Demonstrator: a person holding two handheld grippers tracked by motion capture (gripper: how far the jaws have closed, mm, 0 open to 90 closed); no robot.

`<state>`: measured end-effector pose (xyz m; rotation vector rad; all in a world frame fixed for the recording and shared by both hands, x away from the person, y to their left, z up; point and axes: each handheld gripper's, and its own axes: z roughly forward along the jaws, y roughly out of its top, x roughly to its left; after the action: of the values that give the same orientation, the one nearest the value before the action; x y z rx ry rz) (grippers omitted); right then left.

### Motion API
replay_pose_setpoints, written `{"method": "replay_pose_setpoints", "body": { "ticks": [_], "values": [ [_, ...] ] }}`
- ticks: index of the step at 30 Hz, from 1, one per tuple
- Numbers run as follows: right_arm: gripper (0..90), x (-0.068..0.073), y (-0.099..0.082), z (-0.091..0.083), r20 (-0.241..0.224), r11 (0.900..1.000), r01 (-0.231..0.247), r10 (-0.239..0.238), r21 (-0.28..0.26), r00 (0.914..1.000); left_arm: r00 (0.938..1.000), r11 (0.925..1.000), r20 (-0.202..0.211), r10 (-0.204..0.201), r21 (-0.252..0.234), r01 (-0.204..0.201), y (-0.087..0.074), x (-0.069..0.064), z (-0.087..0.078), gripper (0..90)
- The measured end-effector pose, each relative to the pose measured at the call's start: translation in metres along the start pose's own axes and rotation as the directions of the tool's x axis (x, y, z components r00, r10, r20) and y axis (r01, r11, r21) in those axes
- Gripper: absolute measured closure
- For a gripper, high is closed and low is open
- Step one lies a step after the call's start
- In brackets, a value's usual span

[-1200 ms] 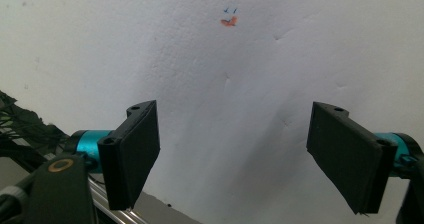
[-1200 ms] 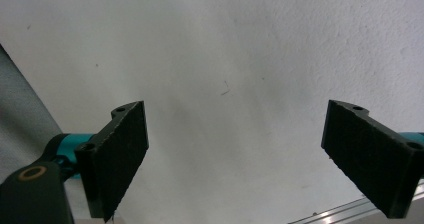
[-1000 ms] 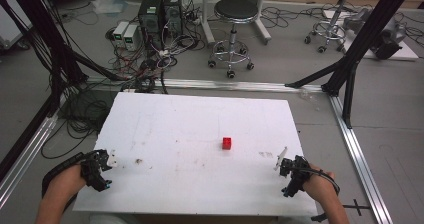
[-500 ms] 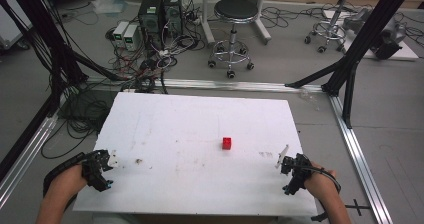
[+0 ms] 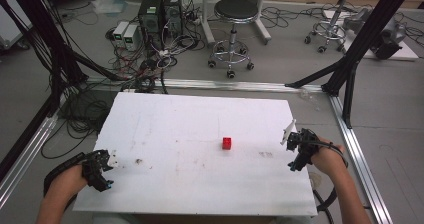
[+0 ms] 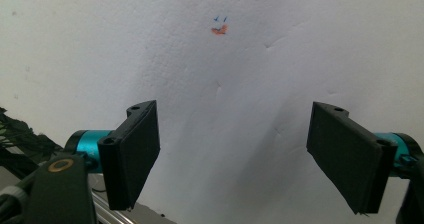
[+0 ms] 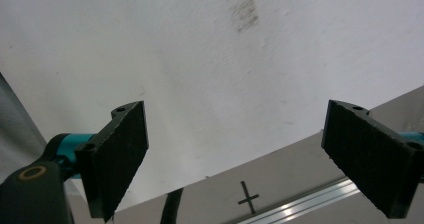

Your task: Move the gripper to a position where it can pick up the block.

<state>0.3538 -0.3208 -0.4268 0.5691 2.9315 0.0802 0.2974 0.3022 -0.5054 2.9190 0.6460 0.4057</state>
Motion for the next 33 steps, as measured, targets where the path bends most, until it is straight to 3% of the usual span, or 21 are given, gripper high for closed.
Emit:
{"method": "replay_pose_setpoints", "body": {
  "ticks": [3, 8, 13, 14, 18, 33],
  "values": [
    [10.8, -0.006, 0.008, -0.009, 0.009, 0.9998, 0.021, -0.021, 0.001, 0.9997, 1.0000, 1.0000, 0.002, 0.000, 0.000, 0.000, 0.000, 0.000, 0.000, 21.5],
    [10.8, -0.017, 0.038, -0.031, 0.027, 0.9965, 0.083, -0.083, 0.009, 0.9962, 1.0000, 1.0000, 0.009, -0.002, 0.001, 0.002, 0.000, 0.000, 0.001, 21.5],
    [10.8, -0.021, 0.059, -0.035, 0.025, 0.9922, 0.124, -0.124, 0.003, 0.9919, 0.9999, 1.0000, 0.013, 0.002, 0.000, -0.002, 0.001, -0.001, 0.004, 21.5],
    [10.8, -0.023, 0.069, -0.033, 0.017, 0.9884, 0.152, -0.152, -0.003, 0.9883, 0.9999, 1.0000, 0.014, 0.005, -0.001, -0.005, 0.002, -0.001, 0.004, 21.5],
    [10.8, -0.025, 0.089, -0.025, -0.003, 0.9821, 0.188, -0.188, -0.009, 0.9821, 0.9999, 1.0000, 0.015, 0.004, -0.001, -0.004, 0.002, -0.001, 0.004, 21.5],
    [10.8, -0.027, 0.158, 0.018, -0.052, 0.9566, 0.288, -0.290, -0.044, 0.9556, 0.9997, 1.0000, 0.024, 0.005, -0.008, -0.004, 0.003, -0.001, 0.006, 21.6]
  ]
}}
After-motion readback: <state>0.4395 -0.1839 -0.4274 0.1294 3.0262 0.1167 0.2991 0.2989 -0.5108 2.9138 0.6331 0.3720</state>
